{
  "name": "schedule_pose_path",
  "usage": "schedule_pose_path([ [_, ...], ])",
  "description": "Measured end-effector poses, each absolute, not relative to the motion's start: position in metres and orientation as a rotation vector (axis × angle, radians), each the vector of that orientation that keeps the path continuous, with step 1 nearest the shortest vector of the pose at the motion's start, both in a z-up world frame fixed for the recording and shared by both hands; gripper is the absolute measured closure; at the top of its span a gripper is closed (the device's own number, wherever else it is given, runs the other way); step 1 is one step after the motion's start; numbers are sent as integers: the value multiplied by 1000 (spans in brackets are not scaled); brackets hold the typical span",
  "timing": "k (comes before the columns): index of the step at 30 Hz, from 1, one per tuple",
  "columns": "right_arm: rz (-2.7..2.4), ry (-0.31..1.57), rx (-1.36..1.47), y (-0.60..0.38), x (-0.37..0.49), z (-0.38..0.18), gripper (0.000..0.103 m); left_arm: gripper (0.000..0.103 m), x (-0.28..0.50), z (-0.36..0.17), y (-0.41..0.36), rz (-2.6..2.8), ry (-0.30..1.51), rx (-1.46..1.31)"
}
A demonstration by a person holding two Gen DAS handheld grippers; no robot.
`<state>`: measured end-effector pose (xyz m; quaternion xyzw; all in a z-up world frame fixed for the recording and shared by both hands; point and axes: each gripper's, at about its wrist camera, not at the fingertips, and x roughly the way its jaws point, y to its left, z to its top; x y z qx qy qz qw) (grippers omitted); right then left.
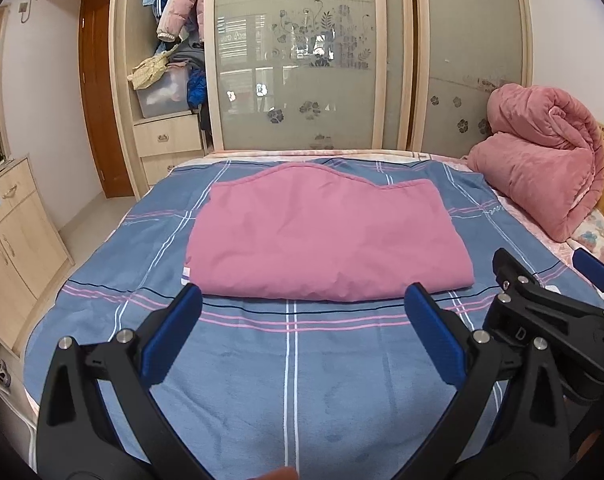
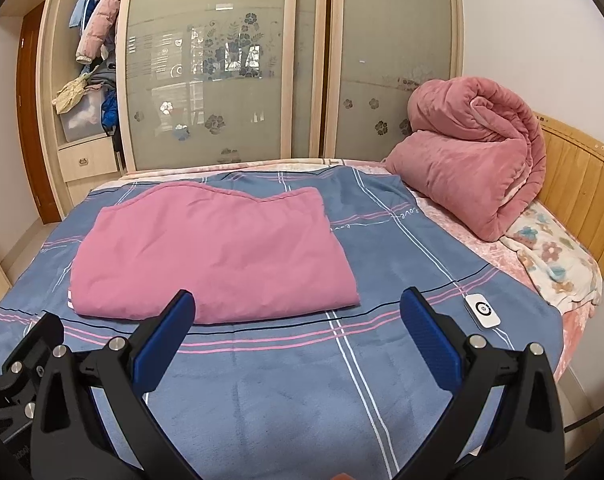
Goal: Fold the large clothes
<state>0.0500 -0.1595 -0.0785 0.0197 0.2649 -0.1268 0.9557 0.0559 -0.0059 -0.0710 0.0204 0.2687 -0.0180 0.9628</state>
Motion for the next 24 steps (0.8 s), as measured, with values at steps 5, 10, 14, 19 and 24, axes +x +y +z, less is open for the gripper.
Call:
schedule_pose_path([
  [5,-258,542,47,-161,51,-80,1,2,57,-73,-7,-41,548,41],
  [10,-262,541,43,-162,52,-80,1,2,58,-72,-7,-40,549,45],
  [14,-267,540,40,-160,52,-80,1,2,59,-73,-8,-40,551,48],
  [19,-272,545,34,-159,52,-81,1,2,62,-75,-9,-44,566,42],
  [24,-275,545,32,-159,51,-82,1,2,64,-77,-9,-41,568,45],
])
